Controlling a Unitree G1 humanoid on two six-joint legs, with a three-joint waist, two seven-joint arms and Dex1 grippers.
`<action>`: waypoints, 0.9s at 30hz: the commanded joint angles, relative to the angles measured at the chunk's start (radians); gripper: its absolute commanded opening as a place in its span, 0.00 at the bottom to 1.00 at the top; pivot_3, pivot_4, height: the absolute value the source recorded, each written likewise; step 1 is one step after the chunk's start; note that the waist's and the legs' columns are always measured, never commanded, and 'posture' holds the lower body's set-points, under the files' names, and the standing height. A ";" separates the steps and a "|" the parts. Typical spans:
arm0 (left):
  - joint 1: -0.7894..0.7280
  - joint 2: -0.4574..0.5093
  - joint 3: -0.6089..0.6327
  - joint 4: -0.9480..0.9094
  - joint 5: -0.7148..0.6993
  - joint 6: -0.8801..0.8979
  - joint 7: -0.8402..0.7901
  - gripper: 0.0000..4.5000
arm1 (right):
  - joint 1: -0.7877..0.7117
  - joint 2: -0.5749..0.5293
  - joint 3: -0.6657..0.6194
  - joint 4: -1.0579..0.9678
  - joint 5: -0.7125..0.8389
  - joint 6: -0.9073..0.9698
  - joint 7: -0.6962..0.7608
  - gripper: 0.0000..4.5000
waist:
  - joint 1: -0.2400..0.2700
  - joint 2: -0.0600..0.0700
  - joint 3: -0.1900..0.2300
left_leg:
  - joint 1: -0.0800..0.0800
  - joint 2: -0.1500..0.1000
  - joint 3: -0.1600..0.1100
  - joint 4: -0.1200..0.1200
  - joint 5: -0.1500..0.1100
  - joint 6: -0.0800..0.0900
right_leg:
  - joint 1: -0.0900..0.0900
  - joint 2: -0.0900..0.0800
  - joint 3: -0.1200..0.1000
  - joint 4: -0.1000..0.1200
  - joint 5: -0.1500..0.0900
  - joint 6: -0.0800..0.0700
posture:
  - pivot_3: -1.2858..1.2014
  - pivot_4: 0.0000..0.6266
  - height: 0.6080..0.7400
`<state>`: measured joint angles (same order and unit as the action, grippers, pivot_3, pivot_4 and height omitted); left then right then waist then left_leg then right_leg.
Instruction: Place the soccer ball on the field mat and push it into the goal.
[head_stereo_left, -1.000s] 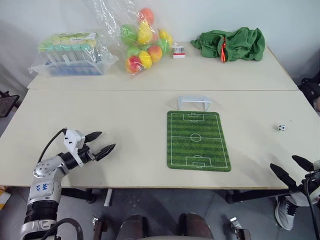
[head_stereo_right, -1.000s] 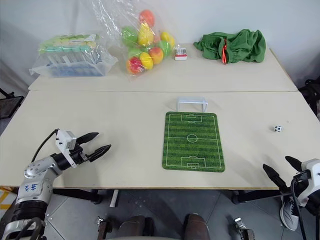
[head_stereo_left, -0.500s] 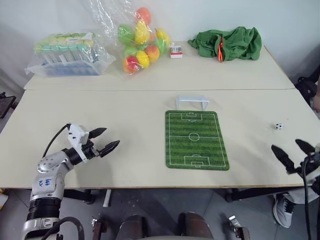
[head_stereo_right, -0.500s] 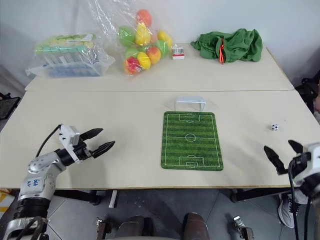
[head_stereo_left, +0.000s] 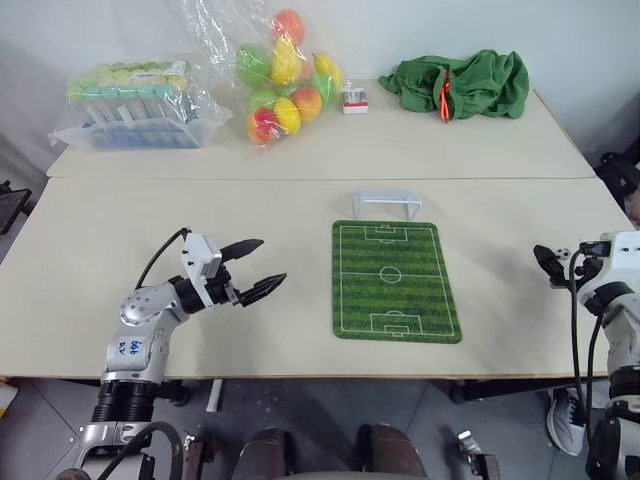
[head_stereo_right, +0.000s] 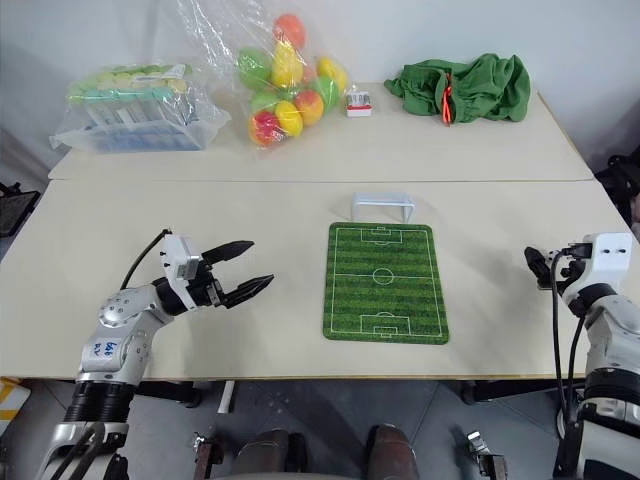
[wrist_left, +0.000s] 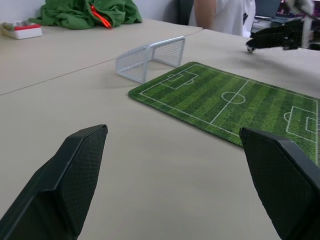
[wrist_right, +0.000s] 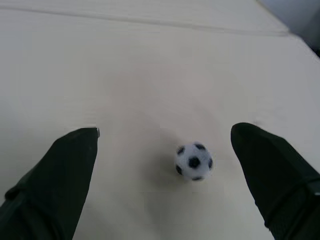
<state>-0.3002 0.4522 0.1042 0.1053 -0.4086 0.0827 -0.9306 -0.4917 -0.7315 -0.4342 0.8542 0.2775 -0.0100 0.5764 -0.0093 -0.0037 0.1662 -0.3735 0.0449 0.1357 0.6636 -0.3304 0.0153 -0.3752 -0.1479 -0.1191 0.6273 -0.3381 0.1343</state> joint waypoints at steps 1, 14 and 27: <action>0.038 0.001 0.012 -0.068 -0.007 -0.015 0.016 1.00 | -0.039 -0.025 -0.003 0.098 -0.015 -0.060 -0.015 0.99 | -0.003 0.000 0.000 | 0.000 0.000 0.000 0.000 0.000 0.000 | 0.000 0.000 0.000 0.000 0.000 0.000 | 0.52 0.24 1.00; 0.065 -0.011 -0.002 -0.092 -0.007 -0.016 0.037 1.00 | -0.174 -0.024 0.010 0.327 -0.029 -0.063 -0.023 0.47 | -0.017 -0.002 0.001 | 0.000 0.000 0.000 0.004 0.000 0.001 | 0.003 -0.001 0.002 0.000 0.001 0.001 | 0.52 0.24 1.00; 0.049 -0.010 -0.018 -0.001 -0.010 -0.091 -0.063 1.00 | 0.055 0.023 0.083 -0.328 0.092 0.029 0.200 0.18 | -0.017 0.001 0.003 | -0.001 0.000 0.000 0.002 0.000 0.001 | 0.001 -0.001 0.001 0.000 0.001 0.001 | 0.52 0.24 1.00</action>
<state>-0.2494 0.4379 0.0880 0.0992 -0.4085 0.0276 -0.9513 -0.4826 -0.7174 -0.3919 0.7704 0.3078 -0.0350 0.7016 -0.0265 -0.0023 0.1691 -0.3745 0.0455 0.1350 0.6655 -0.3302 0.0158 -0.3751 -0.1483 -0.1179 0.6276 -0.3373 0.1356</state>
